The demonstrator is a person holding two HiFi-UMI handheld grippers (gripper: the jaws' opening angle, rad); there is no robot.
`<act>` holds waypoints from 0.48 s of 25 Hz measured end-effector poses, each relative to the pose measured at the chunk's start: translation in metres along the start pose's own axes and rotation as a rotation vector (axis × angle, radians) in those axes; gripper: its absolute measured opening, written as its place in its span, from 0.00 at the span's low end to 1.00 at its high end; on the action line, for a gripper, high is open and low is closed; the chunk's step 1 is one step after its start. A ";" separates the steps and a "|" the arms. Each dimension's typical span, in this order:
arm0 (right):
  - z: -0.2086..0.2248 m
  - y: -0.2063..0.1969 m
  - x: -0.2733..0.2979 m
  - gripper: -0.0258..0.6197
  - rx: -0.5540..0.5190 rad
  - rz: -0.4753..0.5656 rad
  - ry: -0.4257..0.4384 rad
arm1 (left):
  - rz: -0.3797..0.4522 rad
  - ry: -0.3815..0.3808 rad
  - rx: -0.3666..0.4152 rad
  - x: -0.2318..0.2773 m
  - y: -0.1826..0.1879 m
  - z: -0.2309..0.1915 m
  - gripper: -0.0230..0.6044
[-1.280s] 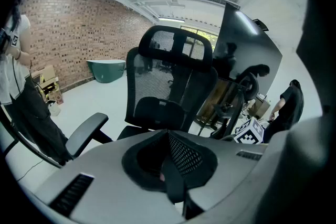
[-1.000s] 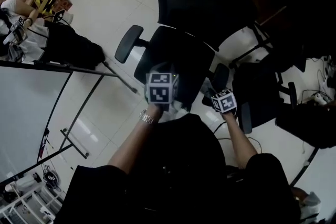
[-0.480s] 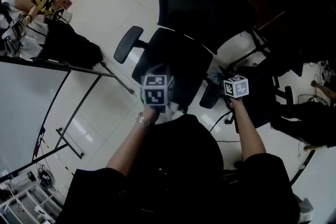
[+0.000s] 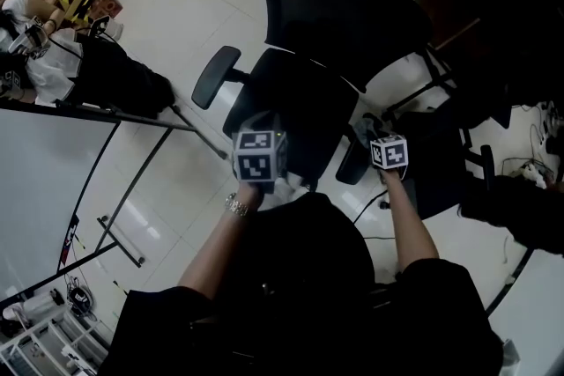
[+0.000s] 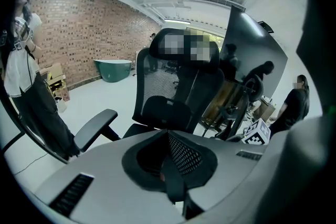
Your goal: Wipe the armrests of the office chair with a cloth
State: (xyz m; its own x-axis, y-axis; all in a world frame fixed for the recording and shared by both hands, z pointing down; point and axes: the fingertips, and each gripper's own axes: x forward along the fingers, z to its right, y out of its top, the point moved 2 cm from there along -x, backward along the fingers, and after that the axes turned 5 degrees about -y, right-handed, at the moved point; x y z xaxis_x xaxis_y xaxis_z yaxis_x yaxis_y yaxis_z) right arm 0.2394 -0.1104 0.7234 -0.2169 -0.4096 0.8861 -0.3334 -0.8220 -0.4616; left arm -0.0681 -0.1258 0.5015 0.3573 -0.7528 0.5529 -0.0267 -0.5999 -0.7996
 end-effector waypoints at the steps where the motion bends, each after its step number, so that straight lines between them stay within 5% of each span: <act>1: -0.013 -0.010 -0.005 0.09 -0.011 0.000 0.014 | -0.002 -0.003 -0.002 0.002 0.000 0.000 0.05; 8: -0.100 -0.078 -0.044 0.09 -0.065 -0.014 0.148 | -0.003 -0.054 0.015 0.014 0.004 0.019 0.05; 12: -0.097 -0.078 -0.055 0.10 -0.023 -0.027 0.202 | -0.003 -0.069 0.024 0.014 0.006 0.023 0.05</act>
State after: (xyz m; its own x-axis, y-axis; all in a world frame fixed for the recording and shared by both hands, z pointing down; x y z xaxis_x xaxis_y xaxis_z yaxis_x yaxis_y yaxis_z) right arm 0.1884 0.0149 0.7066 -0.3863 -0.2983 0.8728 -0.3618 -0.8214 -0.4408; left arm -0.0414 -0.1340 0.4991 0.4207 -0.7299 0.5388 -0.0037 -0.5953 -0.8035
